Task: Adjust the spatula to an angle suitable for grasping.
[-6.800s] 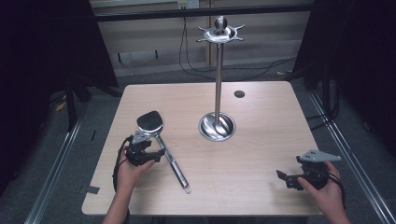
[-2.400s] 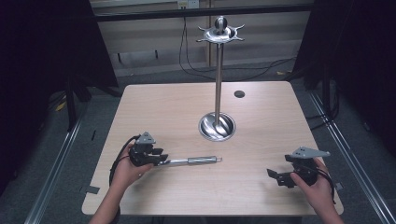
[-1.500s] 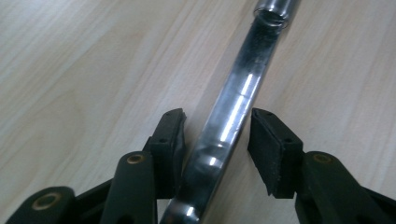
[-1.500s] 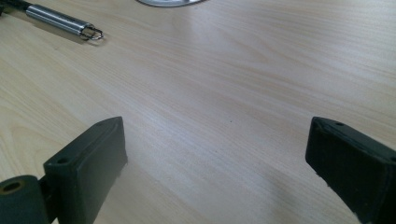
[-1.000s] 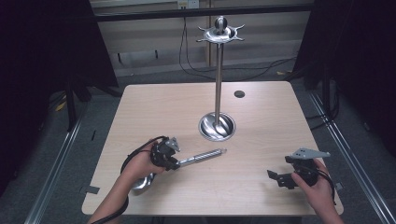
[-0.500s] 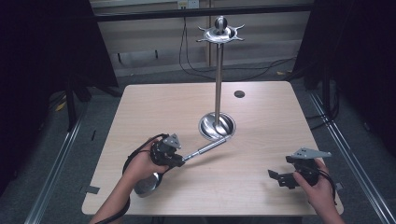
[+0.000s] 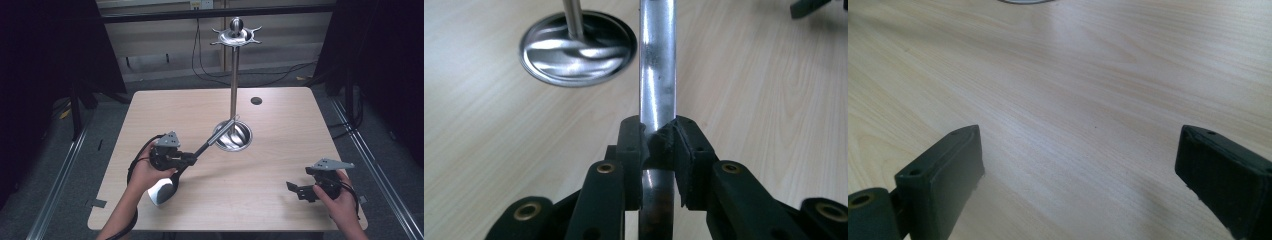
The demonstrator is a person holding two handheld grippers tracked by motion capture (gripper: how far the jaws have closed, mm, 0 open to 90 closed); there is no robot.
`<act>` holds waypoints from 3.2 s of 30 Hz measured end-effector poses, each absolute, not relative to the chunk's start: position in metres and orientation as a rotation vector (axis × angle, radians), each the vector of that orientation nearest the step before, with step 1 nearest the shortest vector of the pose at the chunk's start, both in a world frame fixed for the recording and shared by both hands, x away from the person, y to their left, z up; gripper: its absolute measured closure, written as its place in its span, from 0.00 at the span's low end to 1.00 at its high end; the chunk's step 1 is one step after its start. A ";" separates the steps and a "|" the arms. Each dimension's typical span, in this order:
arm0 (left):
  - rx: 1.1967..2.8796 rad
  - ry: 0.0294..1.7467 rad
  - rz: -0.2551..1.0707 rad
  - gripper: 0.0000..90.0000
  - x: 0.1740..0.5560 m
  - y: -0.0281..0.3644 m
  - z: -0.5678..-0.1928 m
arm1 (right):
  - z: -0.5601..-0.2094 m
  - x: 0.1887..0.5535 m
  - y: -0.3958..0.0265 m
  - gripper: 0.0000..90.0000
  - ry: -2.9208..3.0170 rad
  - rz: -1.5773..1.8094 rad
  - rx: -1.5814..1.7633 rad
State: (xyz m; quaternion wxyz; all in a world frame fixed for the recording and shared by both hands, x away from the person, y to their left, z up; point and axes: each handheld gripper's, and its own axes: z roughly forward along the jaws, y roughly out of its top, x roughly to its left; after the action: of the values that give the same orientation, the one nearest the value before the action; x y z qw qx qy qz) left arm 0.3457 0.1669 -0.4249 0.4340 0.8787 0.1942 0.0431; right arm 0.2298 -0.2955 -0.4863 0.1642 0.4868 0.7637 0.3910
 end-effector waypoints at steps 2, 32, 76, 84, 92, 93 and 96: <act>2.166 0.490 0.114 0.84 0.346 0.170 -0.422 | -0.487 0.230 -0.296 0.05 2.179 1.114 1.387; 1.823 0.561 0.222 0.84 0.347 0.186 -0.388 | -0.486 0.230 -0.293 0.06 2.169 1.118 1.393; 1.760 0.551 0.273 0.84 0.365 0.184 -0.335 | -0.484 0.230 -0.294 0.06 2.168 1.129 1.393; 1.750 0.558 0.269 0.84 0.372 0.178 -0.332 | -0.484 0.230 -0.293 0.06 2.175 1.136 1.382; 1.747 0.578 0.261 0.84 0.376 0.177 -0.336 | -0.483 0.229 -0.294 0.06 2.175 1.137 1.381; 1.742 0.578 0.258 0.84 0.376 0.177 -0.337 | -0.483 0.229 -0.294 0.06 2.174 1.136 1.381; 1.745 0.578 0.259 0.84 0.376 0.177 -0.338 | -0.483 0.229 -0.294 0.06 2.173 1.137 1.383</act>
State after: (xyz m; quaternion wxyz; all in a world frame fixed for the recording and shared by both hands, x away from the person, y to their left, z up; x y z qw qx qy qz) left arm 0.3762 0.1769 -0.3375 0.5991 0.7527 0.2493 0.1115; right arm 0.2294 -0.2937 -0.4833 0.1623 0.4847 0.7615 0.3986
